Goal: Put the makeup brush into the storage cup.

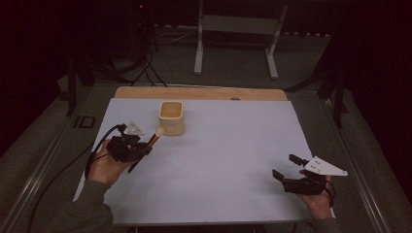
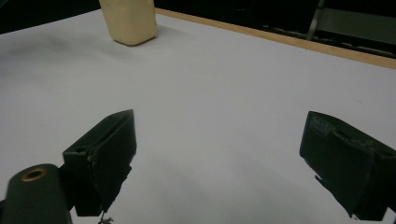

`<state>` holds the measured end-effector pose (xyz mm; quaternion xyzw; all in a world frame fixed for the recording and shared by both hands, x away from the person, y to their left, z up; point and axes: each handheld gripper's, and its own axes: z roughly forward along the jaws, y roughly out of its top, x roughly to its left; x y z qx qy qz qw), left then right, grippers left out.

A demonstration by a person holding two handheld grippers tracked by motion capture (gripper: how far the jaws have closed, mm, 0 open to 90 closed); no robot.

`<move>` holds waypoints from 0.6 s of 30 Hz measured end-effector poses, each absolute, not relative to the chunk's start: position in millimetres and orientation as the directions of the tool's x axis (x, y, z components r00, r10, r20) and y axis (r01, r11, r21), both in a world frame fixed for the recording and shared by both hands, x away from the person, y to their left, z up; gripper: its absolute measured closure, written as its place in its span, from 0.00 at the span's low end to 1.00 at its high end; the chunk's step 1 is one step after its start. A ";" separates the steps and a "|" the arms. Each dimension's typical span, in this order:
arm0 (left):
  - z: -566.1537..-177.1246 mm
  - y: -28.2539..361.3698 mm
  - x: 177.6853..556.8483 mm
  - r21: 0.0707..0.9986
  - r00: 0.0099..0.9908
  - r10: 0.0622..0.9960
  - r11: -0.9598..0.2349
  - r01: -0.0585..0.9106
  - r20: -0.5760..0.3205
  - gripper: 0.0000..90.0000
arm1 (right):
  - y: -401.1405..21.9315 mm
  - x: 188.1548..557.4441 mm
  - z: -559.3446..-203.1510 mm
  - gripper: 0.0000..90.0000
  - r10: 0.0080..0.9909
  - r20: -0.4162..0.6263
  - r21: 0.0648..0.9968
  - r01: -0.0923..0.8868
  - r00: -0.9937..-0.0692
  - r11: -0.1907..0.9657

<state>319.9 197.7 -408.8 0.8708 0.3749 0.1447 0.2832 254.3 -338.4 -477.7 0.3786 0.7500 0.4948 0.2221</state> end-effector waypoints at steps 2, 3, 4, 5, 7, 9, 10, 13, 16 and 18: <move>-408.5 199.3 320.5 0.616 0.662 0.749 -0.539 0.575 0.037 0.83 | -338.4 254.3 -477.7 0.12 0.787 0.041 0.911 0.347 -0.616 0.224; -408.5 199.7 320.4 0.630 0.652 0.757 -0.527 0.570 0.043 0.83 | -338.5 254.2 -477.7 0.12 0.787 0.041 0.911 0.347 -0.615 0.224; -408.1 200.7 320.5 0.641 0.642 0.765 -0.513 0.572 0.039 0.83 | -338.4 254.2 -477.7 0.12 0.787 0.041 0.911 0.347 -0.615 0.224; -407.5 202.1 320.9 0.652 0.637 0.770 -0.501 0.569 0.037 0.83 | -338.5 254.2 -477.7 0.12 0.787 0.041 0.911 0.347 -0.615 0.224; -406.4 203.7 321.2 0.676 0.614 0.788 -0.472 0.565 0.037 0.83 | -338.4 254.3 -477.8 0.12 0.788 0.041 0.910 0.348 -0.614 0.224; -405.0 205.3 321.3 0.696 0.597 0.801 -0.449 0.560 0.037 0.83 | -338.4 254.4 -477.9 0.12 0.787 0.042 0.910 0.348 -0.615 0.224; -404.3 206.1 321.3 0.705 0.591 0.806 -0.441 0.556 0.037 0.83 | -338.3 254.4 -477.9 0.12 0.787 0.041 0.910 0.348 -0.615 0.224; -402.5 207.9 320.6 0.729 0.573 0.819 -0.416 0.543 0.040 0.83 | -338.4 254.3 -477.7 0.12 0.788 0.041 0.911 0.348 -0.614 0.224; -401.7 209.3 320.8 0.738 0.561 0.827 -0.405 0.540 0.044 0.83 | -338.5 254.3 -477.8 0.12 0.788 0.041 0.910 0.348 -0.614 0.224; -401.9 210.1 321.1 0.747 0.551 0.833 -0.392 0.537 0.042 0.83 | -338.2 254.2 -477.7 0.12 0.788 0.041 0.910 0.348 -0.615 0.225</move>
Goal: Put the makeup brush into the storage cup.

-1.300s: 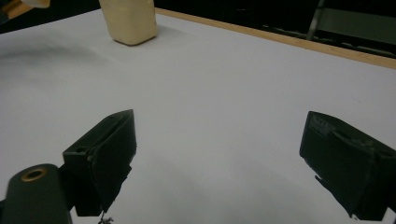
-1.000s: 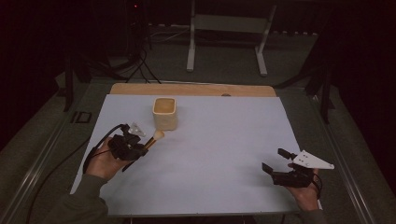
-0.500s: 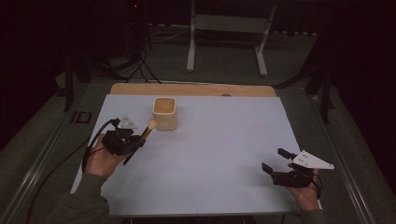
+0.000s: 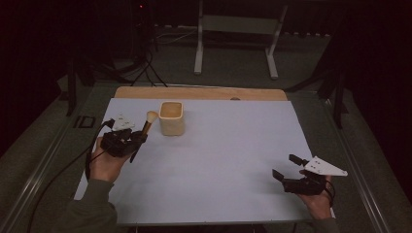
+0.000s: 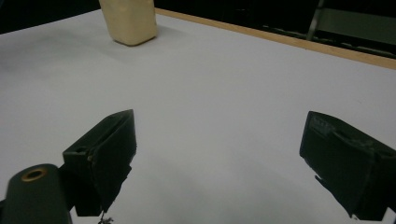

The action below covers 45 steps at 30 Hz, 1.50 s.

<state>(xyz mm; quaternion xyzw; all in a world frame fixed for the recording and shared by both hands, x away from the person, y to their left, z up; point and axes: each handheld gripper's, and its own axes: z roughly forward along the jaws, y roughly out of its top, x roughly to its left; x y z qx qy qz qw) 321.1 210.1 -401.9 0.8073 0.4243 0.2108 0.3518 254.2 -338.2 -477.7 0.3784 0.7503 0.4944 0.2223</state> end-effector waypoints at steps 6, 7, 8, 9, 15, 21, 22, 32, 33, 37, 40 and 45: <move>-400.7 212.7 321.0 0.782 0.513 0.857 -0.352 0.515 0.048 0.83 | -338.7 254.4 -477.8 0.12 0.789 0.040 0.911 0.347 -0.613 0.224; -400.5 212.5 320.8 0.789 0.508 0.860 -0.344 0.509 0.047 0.83 | -338.7 254.4 -477.8 0.12 0.789 0.039 0.911 0.347 -0.613 0.224; -400.5 212.5 320.8 0.789 0.508 0.860 -0.344 0.509 0.047 0.83 | -338.7 254.4 -477.8 0.12 0.789 0.039 0.911 0.347 -0.613 0.224; -400.1 212.6 320.8 0.796 0.505 0.862 -0.338 0.503 0.047 0.83 | -338.7 254.3 -477.8 0.12 0.789 0.040 0.911 0.348 -0.613 0.224; -400.2 212.4 321.3 0.813 0.505 0.861 -0.329 0.480 0.050 0.83 | -338.8 254.4 -477.9 0.12 0.789 0.041 0.911 0.348 -0.613 0.223; -399.2 213.2 322.0 0.834 0.506 0.861 -0.316 0.452 0.052 0.83 | -338.6 254.5 -478.1 0.12 0.789 0.043 0.910 0.350 -0.613 0.222; -399.3 213.2 322.1 0.837 0.507 0.861 -0.314 0.449 0.051 0.83 | -338.6 254.6 -478.1 0.12 0.788 0.043 0.910 0.350 -0.614 0.223; -399.1 213.9 322.5 0.864 0.526 0.849 -0.306 0.400 0.057 0.83 | -338.5 254.5 -478.1 0.12 0.786 0.043 0.909 0.350 -0.617 0.225; -399.1 213.9 322.4 0.867 0.535 0.843 -0.306 0.394 0.054 0.83 | -338.5 254.5 -478.1 0.12 0.786 0.043 0.910 0.350 -0.617 0.225; -399.7 214.1 323.2 0.878 0.551 0.833 -0.299 0.375 0.049 0.83 | -338.4 254.4 -478.0 0.12 0.785 0.043 0.910 0.349 -0.618 0.225; -399.6 214.4 323.7 0.887 0.560 0.827 -0.288 0.361 0.041 0.83 | -338.5 254.4 -478.0 0.12 0.785 0.043 0.910 0.349 -0.618 0.225; -398.7 215.4 323.8 0.903 0.577 0.816 -0.271 0.333 0.032 0.83 | -338.4 254.4 -478.0 0.12 0.784 0.043 0.909 0.349 -0.619 0.226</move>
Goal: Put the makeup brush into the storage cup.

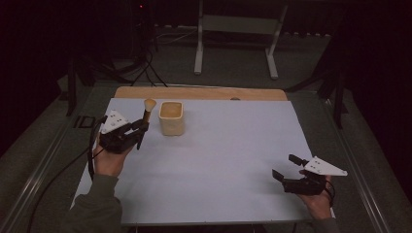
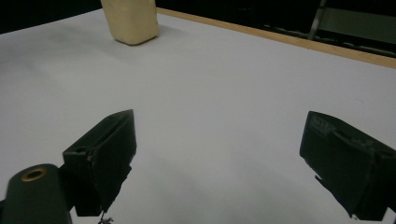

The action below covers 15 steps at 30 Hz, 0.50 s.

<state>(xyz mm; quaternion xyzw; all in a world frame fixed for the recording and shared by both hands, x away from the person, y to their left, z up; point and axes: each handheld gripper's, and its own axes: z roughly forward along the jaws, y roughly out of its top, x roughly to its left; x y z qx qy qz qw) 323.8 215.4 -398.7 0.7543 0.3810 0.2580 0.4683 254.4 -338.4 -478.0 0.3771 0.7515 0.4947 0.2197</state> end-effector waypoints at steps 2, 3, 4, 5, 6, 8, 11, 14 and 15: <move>-397.7 216.4 324.4 0.911 0.591 0.806 -0.255 0.323 0.016 0.83 | -338.4 254.4 -478.0 0.12 0.784 0.044 0.909 0.350 -0.620 0.226; -397.4 216.7 324.7 0.912 0.594 0.805 -0.253 0.322 0.013 0.83 | -338.4 254.3 -478.0 0.12 0.784 0.044 0.909 0.350 -0.620 0.226; -397.2 216.9 325.0 0.914 0.596 0.803 -0.250 0.320 0.012 0.83 | -338.3 254.3 -478.0 0.12 0.783 0.043 0.909 0.350 -0.620 0.226; -396.9 217.2 325.3 0.915 0.600 0.800 -0.247 0.318 0.008 0.83 | -338.2 254.4 -478.0 0.12 0.783 0.043 0.909 0.349 -0.621 0.227; -396.6 217.7 325.8 0.916 0.605 0.796 -0.245 0.316 0.004 0.83 | -338.2 254.4 -478.0 0.12 0.783 0.043 0.909 0.349 -0.621 0.227; -396.0 218.2 326.6 0.920 0.610 0.792 -0.239 0.312 -0.001 0.83 | -338.1 254.4 -478.0 0.12 0.783 0.042 0.909 0.349 -0.621 0.228; -394.7 218.7 327.8 0.921 0.617 0.787 -0.234 0.310 -0.008 0.83 | -338.2 254.4 -478.0 0.12 0.783 0.043 0.909 0.350 -0.620 0.227; -393.7 218.3 328.8 0.923 0.621 0.783 -0.230 0.309 -0.013 0.83 | -338.0 254.4 -478.0 0.12 0.782 0.043 0.909 0.350 -0.621 0.228; -393.4 218.0 329.1 0.923 0.622 0.783 -0.230 0.309 -0.013 0.83 | -337.9 254.3 -478.0 0.12 0.783 0.043 0.909 0.350 -0.621 0.228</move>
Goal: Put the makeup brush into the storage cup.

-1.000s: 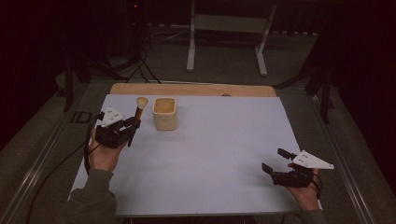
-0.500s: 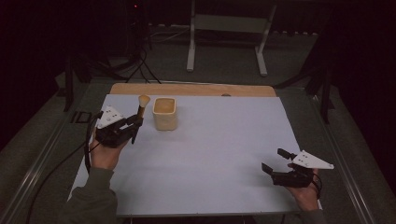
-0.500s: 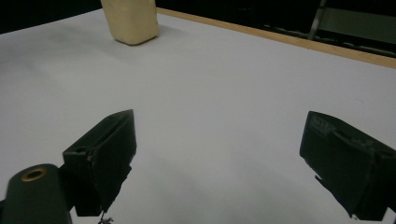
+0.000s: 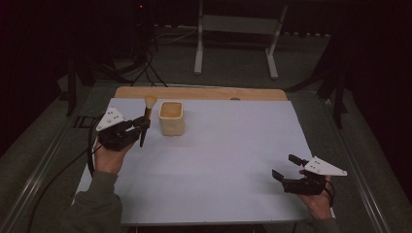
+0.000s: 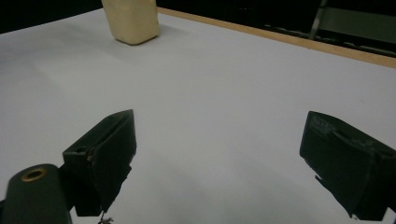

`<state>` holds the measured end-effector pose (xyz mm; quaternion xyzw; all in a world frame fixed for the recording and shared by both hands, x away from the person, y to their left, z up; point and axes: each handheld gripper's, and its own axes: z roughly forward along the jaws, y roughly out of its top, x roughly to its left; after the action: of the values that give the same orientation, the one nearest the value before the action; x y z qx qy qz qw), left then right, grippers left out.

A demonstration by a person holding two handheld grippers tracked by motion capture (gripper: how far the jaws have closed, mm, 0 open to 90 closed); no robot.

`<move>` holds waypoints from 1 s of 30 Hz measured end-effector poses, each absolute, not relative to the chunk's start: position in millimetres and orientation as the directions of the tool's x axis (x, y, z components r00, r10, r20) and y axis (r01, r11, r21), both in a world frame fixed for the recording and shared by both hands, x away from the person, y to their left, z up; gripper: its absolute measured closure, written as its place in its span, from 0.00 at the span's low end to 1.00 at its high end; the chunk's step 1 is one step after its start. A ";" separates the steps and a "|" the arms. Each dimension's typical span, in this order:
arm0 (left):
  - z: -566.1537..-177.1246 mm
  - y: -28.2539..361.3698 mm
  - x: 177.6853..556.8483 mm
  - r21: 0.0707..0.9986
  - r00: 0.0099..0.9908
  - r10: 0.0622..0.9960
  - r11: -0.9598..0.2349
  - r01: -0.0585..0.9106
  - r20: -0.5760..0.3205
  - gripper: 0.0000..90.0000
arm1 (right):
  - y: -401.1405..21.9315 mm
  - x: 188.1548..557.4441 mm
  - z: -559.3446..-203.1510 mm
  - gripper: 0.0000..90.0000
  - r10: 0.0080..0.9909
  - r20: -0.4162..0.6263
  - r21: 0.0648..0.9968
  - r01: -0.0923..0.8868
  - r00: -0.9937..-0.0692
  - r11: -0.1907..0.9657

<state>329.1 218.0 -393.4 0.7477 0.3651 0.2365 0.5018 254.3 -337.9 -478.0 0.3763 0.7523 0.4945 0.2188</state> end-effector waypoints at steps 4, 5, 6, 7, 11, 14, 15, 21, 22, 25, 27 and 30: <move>-392.1 216.7 330.8 0.924 0.624 0.781 -0.227 0.306 -0.015 0.83 | -337.9 254.4 -478.0 0.12 0.782 0.043 0.909 0.349 -0.622 0.228; -391.7 216.4 331.3 0.924 0.626 0.780 -0.227 0.306 -0.016 0.83 | -337.9 254.3 -477.9 0.12 0.782 0.044 0.909 0.350 -0.622 0.227; -391.3 216.0 331.6 0.924 0.625 0.781 -0.228 0.305 -0.014 0.83 | -338.0 254.3 -477.9 0.12 0.782 0.044 0.909 0.350 -0.621 0.227; -390.9 215.7 332.2 0.925 0.625 0.781 -0.229 0.305 -0.013 0.83 | -338.1 254.3 -477.9 0.12 0.782 0.044 0.909 0.350 -0.622 0.228; -389.5 215.1 334.2 0.925 0.627 0.779 -0.230 0.303 -0.012 0.83 | -337.9 254.4 -478.0 0.12 0.781 0.043 0.909 0.349 -0.623 0.229; -388.3 215.0 335.8 0.926 0.626 0.780 -0.226 0.301 -0.013 0.83 | -338.0 254.4 -478.0 0.12 0.781 0.044 0.909 0.350 -0.623 0.228; -387.7 214.9 336.5 0.926 0.626 0.780 -0.227 0.302 -0.012 0.83 | -338.0 254.3 -478.0 0.12 0.781 0.044 0.909 0.350 -0.623 0.228; -383.6 214.0 340.9 0.928 0.622 0.783 -0.224 0.298 -0.011 0.83 | -338.0 254.4 -477.9 0.12 0.781 0.044 0.909 0.350 -0.623 0.227; -382.9 214.0 341.5 0.928 0.621 0.783 -0.224 0.297 -0.009 0.83 | -338.0 254.4 -477.9 0.12 0.781 0.045 0.909 0.350 -0.623 0.227; -381.7 212.9 343.1 0.930 0.621 0.784 -0.220 0.295 -0.012 0.83 | -338.0 254.3 -477.9 0.12 0.781 0.045 0.909 0.350 -0.623 0.227; -381.6 211.6 344.3 0.930 0.622 0.783 -0.220 0.293 -0.011 0.83 | -338.1 254.3 -477.9 0.12 0.781 0.045 0.909 0.350 -0.623 0.227; -381.9 209.9 346.5 0.929 0.622 0.783 -0.221 0.295 -0.011 0.83 | -338.2 254.4 -477.9 0.12 0.781 0.045 0.909 0.350 -0.623 0.228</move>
<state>346.5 209.9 -381.9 0.7437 0.3624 0.2399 0.5080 254.4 -338.2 -477.9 0.3756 0.7527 0.4951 0.2174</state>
